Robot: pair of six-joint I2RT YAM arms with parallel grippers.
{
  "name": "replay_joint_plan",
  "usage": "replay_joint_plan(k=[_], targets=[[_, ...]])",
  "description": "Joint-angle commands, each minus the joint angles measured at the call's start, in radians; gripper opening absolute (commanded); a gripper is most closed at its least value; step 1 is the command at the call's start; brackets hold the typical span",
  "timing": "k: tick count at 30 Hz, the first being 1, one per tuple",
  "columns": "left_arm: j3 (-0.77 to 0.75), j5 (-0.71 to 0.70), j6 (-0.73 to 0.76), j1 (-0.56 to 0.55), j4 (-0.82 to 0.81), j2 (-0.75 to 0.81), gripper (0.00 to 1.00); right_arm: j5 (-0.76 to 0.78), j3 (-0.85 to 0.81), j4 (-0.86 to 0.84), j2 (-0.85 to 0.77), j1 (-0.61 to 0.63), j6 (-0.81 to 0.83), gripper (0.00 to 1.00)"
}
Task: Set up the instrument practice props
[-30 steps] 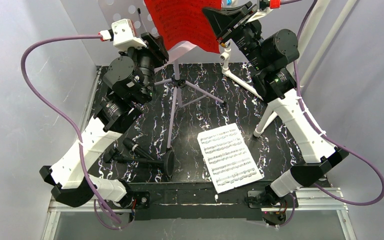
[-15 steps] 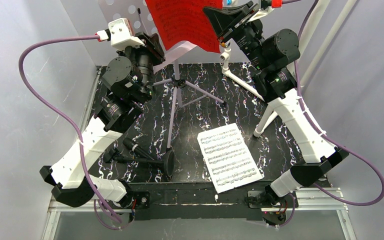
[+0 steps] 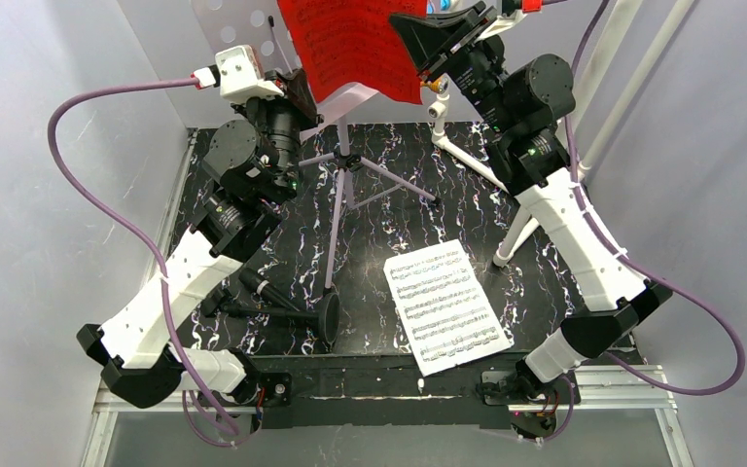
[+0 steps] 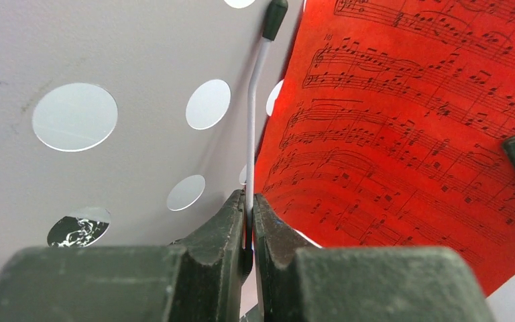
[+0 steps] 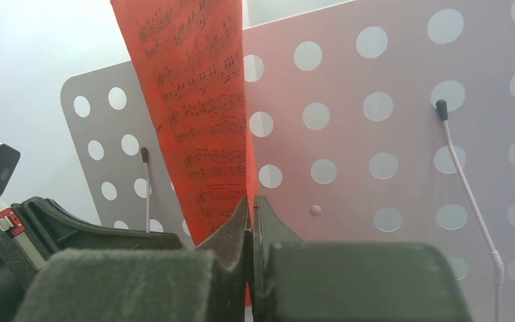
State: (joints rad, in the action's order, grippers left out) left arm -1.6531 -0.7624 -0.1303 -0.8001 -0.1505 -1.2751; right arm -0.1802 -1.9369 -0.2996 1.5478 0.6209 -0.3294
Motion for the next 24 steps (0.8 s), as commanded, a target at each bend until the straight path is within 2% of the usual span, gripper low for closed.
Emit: replay_joint_plan(k=[1,5,24], targets=[[0.015,0.019,0.012,0.008,-0.096,0.033,0.07,-0.014,-0.042,-0.069,0.005,-0.01,-0.019,0.01],[0.038,0.048,0.016,0.014,-0.122,0.045,0.0,-0.02,-0.043,-0.075,0.008,-0.012,-0.025,0.01],[0.171,0.21,0.106,0.038,-0.231,0.107,0.0,-0.08,-0.07,-0.135,0.051,-0.025,-0.082,0.01]])
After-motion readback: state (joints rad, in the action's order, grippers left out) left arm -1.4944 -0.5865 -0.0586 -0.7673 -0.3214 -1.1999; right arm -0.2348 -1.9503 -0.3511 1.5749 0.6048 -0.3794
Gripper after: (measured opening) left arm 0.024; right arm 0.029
